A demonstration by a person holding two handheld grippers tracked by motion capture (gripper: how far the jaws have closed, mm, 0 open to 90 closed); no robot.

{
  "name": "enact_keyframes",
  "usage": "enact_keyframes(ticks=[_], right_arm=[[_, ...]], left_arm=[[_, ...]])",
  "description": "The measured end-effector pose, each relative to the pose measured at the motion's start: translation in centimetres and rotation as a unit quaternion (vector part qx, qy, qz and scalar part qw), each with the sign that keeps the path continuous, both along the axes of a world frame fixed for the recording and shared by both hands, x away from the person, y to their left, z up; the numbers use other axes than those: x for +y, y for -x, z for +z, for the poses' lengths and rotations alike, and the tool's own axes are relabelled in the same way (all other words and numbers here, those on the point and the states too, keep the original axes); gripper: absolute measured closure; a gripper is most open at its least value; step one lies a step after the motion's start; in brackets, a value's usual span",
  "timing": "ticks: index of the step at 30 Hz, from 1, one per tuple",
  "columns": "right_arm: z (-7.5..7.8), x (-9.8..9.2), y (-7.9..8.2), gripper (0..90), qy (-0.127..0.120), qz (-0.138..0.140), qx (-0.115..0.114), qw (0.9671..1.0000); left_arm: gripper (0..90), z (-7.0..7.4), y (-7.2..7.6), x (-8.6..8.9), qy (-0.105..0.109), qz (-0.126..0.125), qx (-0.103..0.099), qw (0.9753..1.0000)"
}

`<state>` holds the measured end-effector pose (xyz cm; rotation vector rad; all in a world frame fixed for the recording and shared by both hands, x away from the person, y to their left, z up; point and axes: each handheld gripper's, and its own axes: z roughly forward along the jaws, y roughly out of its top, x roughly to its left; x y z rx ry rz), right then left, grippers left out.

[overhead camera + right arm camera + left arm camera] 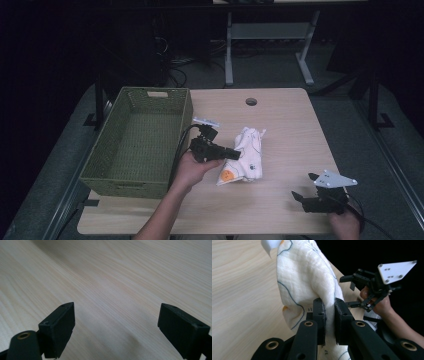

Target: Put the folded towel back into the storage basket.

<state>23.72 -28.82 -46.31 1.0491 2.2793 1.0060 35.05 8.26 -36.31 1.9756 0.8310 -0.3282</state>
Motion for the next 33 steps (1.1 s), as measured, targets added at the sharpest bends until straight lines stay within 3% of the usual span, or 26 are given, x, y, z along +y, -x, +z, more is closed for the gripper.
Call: enact_keyframes(ticks=[9,17,24,33], right_arm=[[0.0,-0.3,0.0,13.7,-0.002,-0.002,-0.003,1.0],[-0.1,-0.4,0.1,13.7,-0.001,-0.008,-0.001,1.0],[-0.1,-0.2,0.1,13.7,0.003,-0.001,0.002,1.0],[-0.1,-0.2,0.1,13.7,0.005,-0.001,0.003,1.0]], left_arm=[[82.5,0.7,0.1,2.2,0.029,0.007,0.019,0.9993],[82.5,1.4,0.2,4.7,0.066,0.02,0.042,0.9967],[82.4,1.8,0.3,5.8,0.065,0.023,0.049,0.9964],[82.3,3.1,0.2,7.7,0.073,0.029,0.044,0.996]])
